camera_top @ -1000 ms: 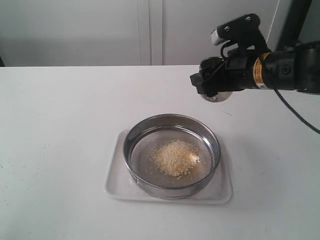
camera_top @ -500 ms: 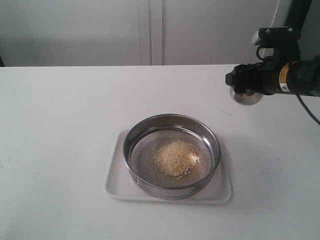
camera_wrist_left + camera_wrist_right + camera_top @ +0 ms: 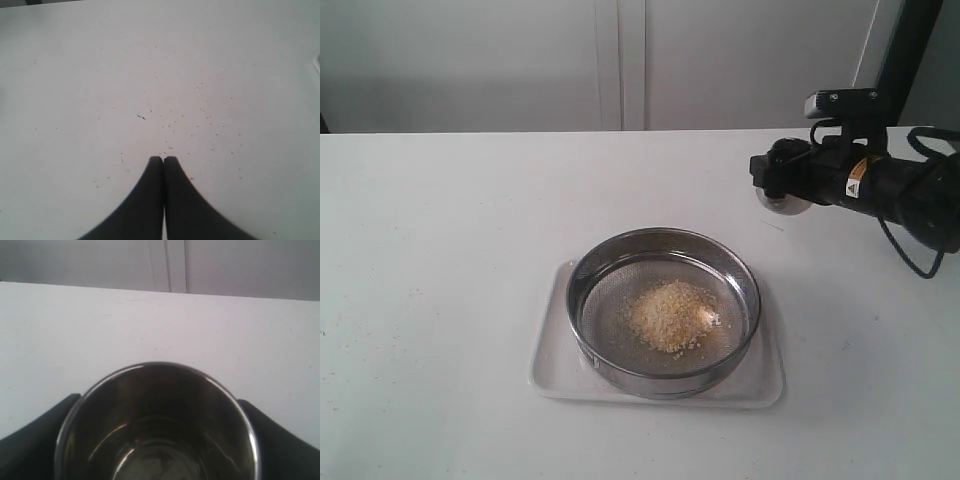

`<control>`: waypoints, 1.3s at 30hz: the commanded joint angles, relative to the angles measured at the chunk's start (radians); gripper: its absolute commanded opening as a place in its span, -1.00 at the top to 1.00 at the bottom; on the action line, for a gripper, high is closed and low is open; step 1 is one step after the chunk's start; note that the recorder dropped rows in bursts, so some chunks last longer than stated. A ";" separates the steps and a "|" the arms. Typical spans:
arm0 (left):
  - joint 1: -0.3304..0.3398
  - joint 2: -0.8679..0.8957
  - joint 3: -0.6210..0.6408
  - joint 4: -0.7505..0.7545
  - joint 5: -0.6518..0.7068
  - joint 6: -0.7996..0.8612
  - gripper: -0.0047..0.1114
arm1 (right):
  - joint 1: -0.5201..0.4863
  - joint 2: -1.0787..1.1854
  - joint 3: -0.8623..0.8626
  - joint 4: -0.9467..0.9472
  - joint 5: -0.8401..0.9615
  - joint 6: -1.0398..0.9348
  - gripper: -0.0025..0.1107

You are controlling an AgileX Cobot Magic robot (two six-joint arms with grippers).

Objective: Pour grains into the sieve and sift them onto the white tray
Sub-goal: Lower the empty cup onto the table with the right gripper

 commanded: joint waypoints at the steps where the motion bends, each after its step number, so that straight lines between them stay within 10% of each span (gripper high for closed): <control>1: -0.006 -0.004 0.003 -0.006 -0.002 0.000 0.92 | -0.010 0.031 0.003 0.102 -0.060 -0.093 0.96; 39: -0.006 -0.004 0.003 -0.006 -0.002 0.000 0.92 | -0.010 0.204 -0.015 0.124 -0.202 -0.219 0.94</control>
